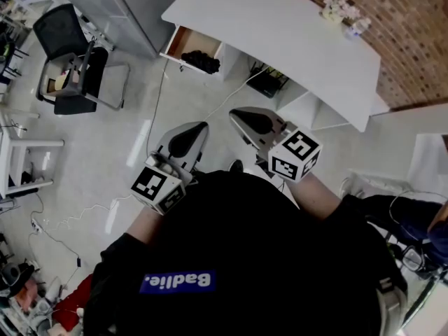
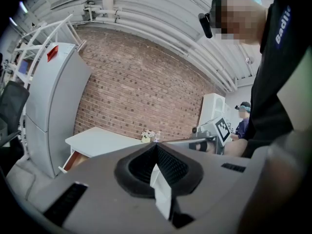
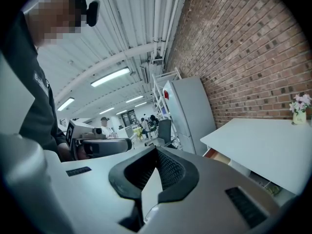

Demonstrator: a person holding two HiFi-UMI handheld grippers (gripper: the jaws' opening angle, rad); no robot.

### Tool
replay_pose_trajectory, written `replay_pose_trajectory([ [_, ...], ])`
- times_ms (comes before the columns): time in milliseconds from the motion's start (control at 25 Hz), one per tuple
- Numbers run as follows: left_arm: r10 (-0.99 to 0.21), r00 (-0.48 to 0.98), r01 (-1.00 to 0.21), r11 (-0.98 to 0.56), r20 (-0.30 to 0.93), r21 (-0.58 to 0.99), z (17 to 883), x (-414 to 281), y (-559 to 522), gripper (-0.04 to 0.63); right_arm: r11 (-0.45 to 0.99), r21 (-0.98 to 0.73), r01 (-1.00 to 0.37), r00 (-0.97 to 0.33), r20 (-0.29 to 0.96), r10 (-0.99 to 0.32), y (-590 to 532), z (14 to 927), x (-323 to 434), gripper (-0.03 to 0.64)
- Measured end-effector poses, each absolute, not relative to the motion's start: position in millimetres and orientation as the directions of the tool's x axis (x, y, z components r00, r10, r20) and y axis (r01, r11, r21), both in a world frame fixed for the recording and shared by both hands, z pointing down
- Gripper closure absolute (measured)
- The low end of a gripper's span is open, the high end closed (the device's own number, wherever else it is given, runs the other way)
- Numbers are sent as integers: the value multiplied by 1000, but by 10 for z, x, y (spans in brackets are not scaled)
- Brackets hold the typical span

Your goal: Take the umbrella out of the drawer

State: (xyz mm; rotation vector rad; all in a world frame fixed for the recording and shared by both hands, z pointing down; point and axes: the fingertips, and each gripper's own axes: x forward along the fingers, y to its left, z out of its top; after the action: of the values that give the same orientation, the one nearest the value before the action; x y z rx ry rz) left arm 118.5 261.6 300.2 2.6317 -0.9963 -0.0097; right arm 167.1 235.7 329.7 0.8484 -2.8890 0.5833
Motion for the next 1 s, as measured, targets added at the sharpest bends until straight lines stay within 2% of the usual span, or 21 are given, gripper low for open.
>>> replay_pose_trajectory([
  [400,-677,727,-676,-677,112,290,3122,1221,2389,598,774,-354,-525,-851,197,-487,2068,3463,1810,588],
  [1000,-607,790,-603,-743,88,290,3094,460,823,598,718,-336,-610,-792,237,-562,714,3438,1039,588],
])
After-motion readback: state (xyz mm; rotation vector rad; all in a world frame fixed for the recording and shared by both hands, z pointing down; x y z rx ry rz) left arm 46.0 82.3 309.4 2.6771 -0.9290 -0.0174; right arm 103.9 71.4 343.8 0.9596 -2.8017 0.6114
